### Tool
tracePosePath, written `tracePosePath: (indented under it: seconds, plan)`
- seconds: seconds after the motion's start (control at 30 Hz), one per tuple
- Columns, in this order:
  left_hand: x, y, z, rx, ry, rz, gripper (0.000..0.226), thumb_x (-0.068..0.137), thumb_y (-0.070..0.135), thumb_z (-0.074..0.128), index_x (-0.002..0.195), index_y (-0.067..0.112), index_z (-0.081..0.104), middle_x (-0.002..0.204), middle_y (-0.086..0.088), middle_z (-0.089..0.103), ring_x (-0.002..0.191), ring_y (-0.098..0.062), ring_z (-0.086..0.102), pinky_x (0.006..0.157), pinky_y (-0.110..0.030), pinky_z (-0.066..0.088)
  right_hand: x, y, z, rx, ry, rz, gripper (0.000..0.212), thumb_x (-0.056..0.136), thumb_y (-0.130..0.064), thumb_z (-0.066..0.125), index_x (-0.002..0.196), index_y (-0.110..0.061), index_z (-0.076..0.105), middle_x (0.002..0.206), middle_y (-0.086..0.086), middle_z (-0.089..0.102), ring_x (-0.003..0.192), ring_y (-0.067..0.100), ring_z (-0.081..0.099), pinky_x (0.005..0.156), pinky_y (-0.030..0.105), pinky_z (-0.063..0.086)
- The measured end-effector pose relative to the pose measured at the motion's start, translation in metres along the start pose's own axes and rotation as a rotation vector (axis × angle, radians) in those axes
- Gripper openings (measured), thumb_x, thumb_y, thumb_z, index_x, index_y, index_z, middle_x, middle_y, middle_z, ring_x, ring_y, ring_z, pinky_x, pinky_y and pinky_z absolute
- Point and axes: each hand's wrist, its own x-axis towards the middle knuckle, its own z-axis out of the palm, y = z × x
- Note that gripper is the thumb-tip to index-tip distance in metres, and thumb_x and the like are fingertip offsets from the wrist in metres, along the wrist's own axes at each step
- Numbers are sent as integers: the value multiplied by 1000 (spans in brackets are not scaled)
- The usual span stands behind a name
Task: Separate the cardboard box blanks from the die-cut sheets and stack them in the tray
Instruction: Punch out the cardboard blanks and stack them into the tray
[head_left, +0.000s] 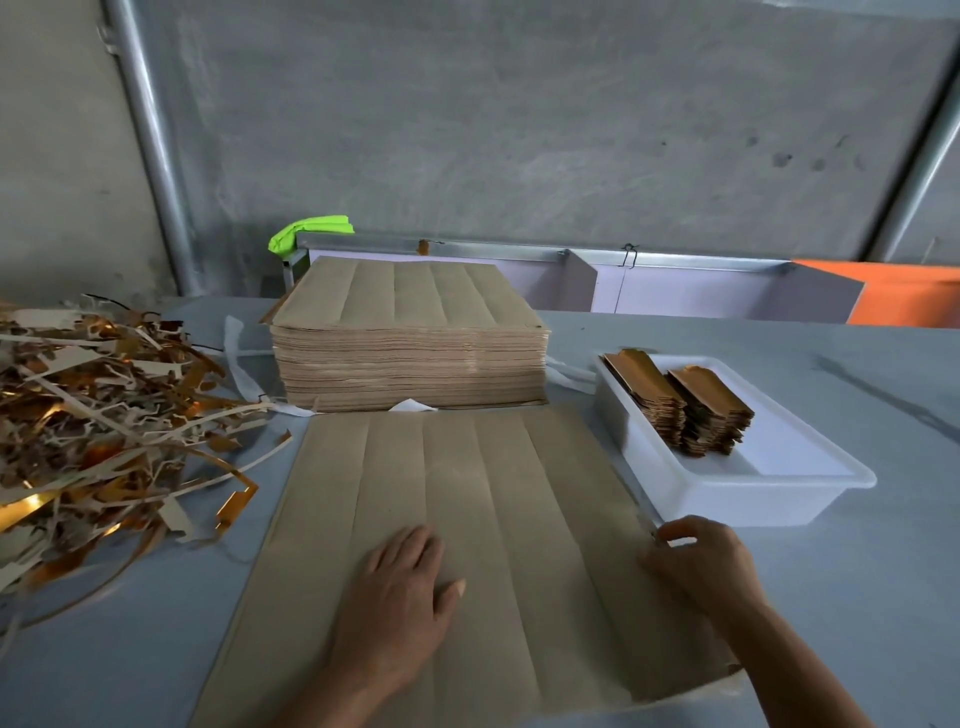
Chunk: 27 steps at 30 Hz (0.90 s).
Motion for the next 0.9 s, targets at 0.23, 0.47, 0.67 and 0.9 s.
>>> tracePosePath:
  seconds: [0.23, 0.47, 0.67, 0.9]
  plan:
    - [-1, 1, -3, 4, 18, -8, 47, 53, 46, 86, 90, 16, 77, 97, 0, 74, 91, -13, 70, 71, -28, 57, 3, -9, -8, -20, -120, -24, 20, 84, -12, 66, 103, -16, 71, 76, -8, 54, 71, 13, 58, 57, 24, 48]
    - [-1, 0, 1, -118, -111, -58, 57, 97, 50, 28, 147, 22, 29, 156, 3, 22, 144, -10, 14, 114, -25, 10, -2, -12, 1, -365, 103, -201, 10, 84, -25, 66, 94, -23, 67, 105, 8, 61, 103, 26, 53, 82, 32, 44]
    - [1, -2, 7, -67, -124, -58, 56, 97, 49, 29, 147, 21, 31, 155, 3, 26, 143, -10, 17, 114, -26, 12, -2, -36, -7, -176, -139, -247, 13, 85, -8, 63, 89, -14, 73, 93, 2, 68, 89, 18, 64, 84, 35, 55]
    - [0, -2, 2, -68, -34, -11, 41, 69, 39, 63, 93, 10, 75, 100, -7, 72, 93, -21, 69, 77, -35, 57, 10, -40, -13, 33, -276, -151, 16, 86, -19, 69, 72, -11, 72, 76, 6, 69, 69, 16, 64, 59, 24, 47]
